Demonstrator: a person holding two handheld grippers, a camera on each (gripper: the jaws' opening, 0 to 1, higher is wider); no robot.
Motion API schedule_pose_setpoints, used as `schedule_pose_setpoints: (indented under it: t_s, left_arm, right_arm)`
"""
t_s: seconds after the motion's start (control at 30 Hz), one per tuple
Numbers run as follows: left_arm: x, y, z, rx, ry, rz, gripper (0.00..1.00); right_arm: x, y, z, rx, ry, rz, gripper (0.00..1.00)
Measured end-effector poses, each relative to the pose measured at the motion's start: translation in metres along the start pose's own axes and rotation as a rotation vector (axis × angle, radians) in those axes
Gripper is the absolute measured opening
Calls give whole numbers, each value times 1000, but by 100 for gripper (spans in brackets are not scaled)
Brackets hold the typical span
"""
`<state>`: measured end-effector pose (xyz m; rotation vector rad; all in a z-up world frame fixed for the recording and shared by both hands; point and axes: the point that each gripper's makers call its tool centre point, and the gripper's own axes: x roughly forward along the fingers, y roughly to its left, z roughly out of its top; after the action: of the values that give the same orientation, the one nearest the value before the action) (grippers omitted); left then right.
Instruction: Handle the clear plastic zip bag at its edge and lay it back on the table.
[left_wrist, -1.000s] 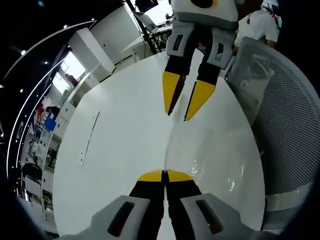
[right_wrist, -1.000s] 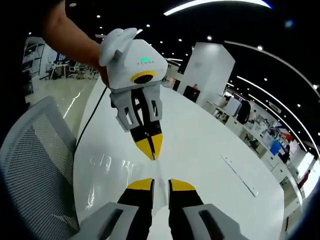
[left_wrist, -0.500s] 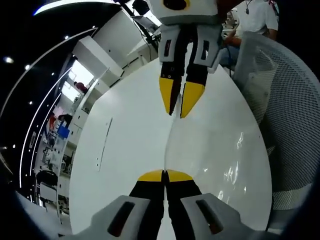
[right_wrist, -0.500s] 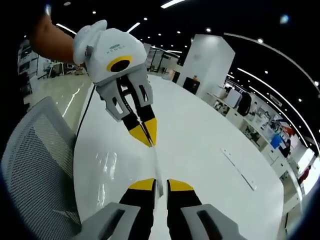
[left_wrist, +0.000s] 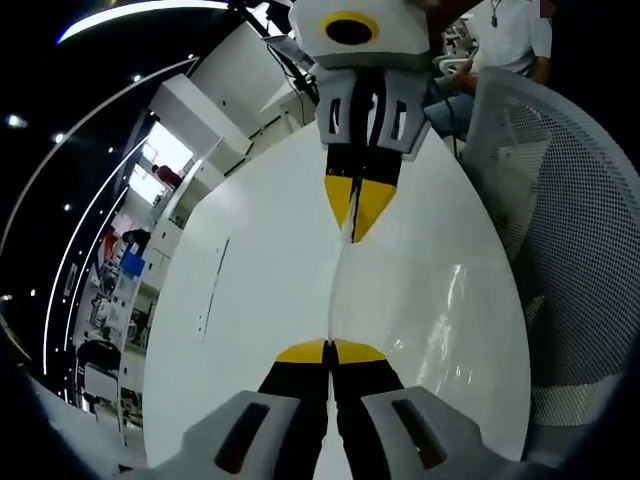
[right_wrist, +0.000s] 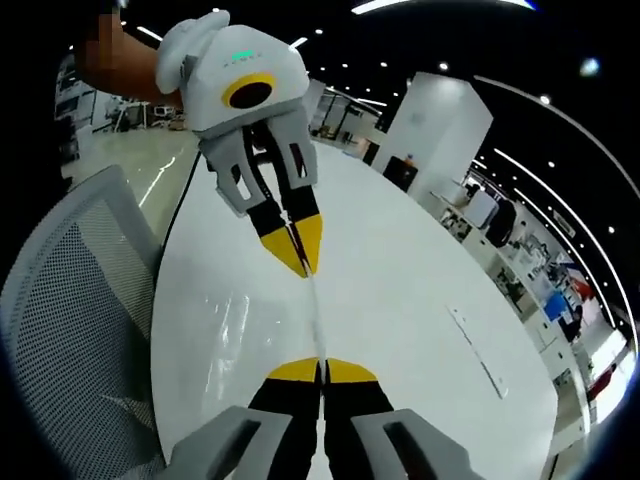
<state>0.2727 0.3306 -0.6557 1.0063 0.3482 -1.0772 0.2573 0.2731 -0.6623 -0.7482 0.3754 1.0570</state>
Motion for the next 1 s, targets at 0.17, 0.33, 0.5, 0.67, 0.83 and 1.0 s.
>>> schedule_pose_setpoints:
  t_s: [0.17,0.33,0.5,0.67,0.83,1.0]
  left_arm:
    - [-4,-3,3,-25,-18,-12,0]
    - [-6,-6,12,-37,-53,-32,0]
    - [-4,-12,24,-19,-77,-60,2]
    - [-1,-17,32,-1,-90,-81,2]
    - [5,-21,39,21,-93,-97,0]
    - [9,-23,38,29,-84,-106,0]
  right_arm:
    - [-1,5,1,-52,-8,11,0]
    - [-1,8,3,-93,-12,21,0]
    - [0,12,6,-119,-13,32,0]
    - [1,14,8,-137,-14,38,0]
    - [1,15,10,-141,-19,41,0]
    - [1,14,7,-137,-7,35,0]
